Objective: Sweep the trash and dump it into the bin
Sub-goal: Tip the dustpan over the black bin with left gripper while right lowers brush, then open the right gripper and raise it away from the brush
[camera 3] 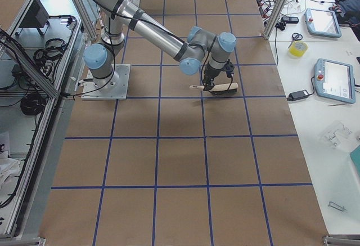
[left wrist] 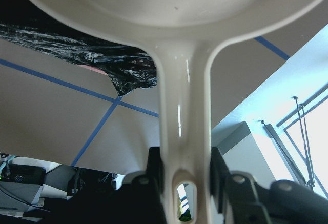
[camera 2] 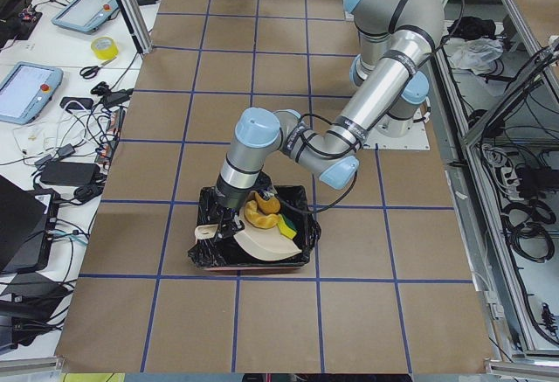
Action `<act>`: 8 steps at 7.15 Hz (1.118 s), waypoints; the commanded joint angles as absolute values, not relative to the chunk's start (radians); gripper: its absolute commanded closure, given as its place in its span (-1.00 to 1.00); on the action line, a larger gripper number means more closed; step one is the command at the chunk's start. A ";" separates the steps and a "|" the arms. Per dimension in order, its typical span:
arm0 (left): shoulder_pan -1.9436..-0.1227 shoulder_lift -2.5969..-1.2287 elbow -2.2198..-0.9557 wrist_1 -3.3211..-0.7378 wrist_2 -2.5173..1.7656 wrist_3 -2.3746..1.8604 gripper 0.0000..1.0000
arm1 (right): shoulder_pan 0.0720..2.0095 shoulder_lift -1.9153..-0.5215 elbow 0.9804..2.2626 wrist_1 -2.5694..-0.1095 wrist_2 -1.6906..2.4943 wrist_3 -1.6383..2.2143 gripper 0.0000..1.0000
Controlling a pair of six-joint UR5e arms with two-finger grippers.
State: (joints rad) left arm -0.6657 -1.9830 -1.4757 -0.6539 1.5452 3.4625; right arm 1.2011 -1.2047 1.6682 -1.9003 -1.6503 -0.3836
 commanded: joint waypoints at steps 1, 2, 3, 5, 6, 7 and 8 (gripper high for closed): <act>-0.663 -1.964 -1.488 -0.615 1.545 3.464 1.00 | 1.206 -1.338 1.649 -1.881 -1.647 -0.387 -1.00; -0.661 -1.965 -1.489 -0.612 1.539 3.465 1.00 | 1.206 -1.415 1.635 -1.800 -1.644 -0.387 -1.00; -0.661 -1.962 -1.486 -0.576 1.533 3.479 1.00 | 1.212 -1.463 1.588 -1.745 -1.635 -0.384 -1.00; -0.663 -1.947 -1.494 -0.526 1.534 3.481 1.00 | 1.286 -1.470 1.458 -1.603 -1.594 -0.277 -1.00; -0.663 -1.933 -1.493 -0.526 1.532 3.482 1.00 | 1.392 -1.468 1.424 -1.605 -1.594 -0.114 -1.00; -0.664 -1.921 -1.493 -0.526 1.535 3.481 1.00 | 1.495 -1.465 1.414 -1.605 -1.601 0.008 -1.00; -0.664 -1.911 -1.500 -0.526 1.536 3.481 1.00 | 1.550 -1.473 1.413 -1.603 -1.598 0.021 -1.00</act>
State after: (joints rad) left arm -0.6636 -1.9237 -1.4946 -0.5270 1.5346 3.4809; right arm 1.4644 -1.4679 1.4233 -1.6069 -1.5991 -0.0452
